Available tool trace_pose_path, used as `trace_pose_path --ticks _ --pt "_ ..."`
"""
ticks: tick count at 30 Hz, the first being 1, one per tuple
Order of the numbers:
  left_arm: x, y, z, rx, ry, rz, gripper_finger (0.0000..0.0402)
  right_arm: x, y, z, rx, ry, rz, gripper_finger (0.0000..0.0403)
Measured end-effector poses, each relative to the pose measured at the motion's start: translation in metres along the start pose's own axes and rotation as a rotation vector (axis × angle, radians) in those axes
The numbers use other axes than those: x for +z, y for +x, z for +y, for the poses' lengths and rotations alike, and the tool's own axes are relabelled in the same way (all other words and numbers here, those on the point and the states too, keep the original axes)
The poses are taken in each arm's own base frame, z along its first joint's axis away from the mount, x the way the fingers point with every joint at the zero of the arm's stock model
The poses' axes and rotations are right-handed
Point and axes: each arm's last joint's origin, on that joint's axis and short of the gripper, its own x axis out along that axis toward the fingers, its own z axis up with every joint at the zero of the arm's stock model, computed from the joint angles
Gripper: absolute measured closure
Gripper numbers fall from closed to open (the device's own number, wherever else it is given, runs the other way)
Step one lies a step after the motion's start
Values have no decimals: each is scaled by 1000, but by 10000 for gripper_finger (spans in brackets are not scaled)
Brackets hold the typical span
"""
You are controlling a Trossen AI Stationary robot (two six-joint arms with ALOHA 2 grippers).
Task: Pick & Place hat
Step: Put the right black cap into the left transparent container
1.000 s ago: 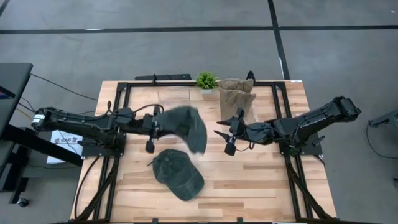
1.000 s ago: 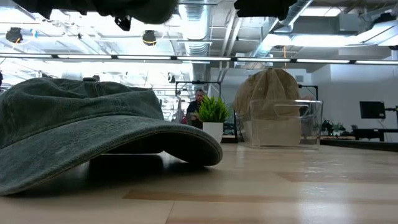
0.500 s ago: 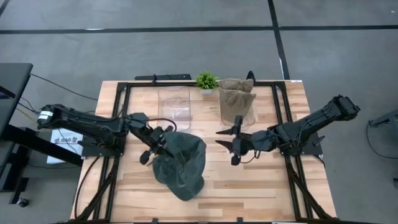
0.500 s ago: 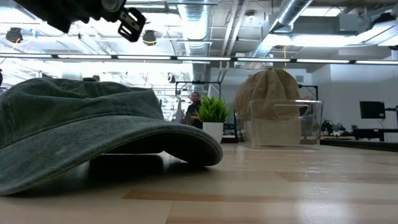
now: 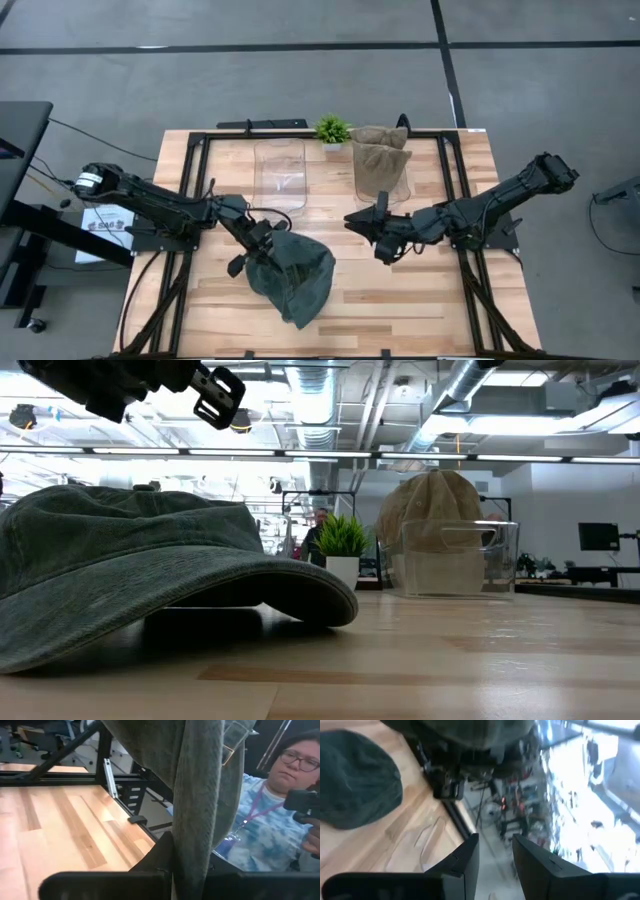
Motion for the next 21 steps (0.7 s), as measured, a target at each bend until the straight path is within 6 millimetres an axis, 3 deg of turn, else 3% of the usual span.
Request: trace_pose_path --ticks 14,21 --pt "-14 24 3 -48 30 -52 386 10 0 -2 18 -74 -227 296" --pt "-24 35 8 -63 46 -73 385 10 0 -2 19 -116 -245 296"
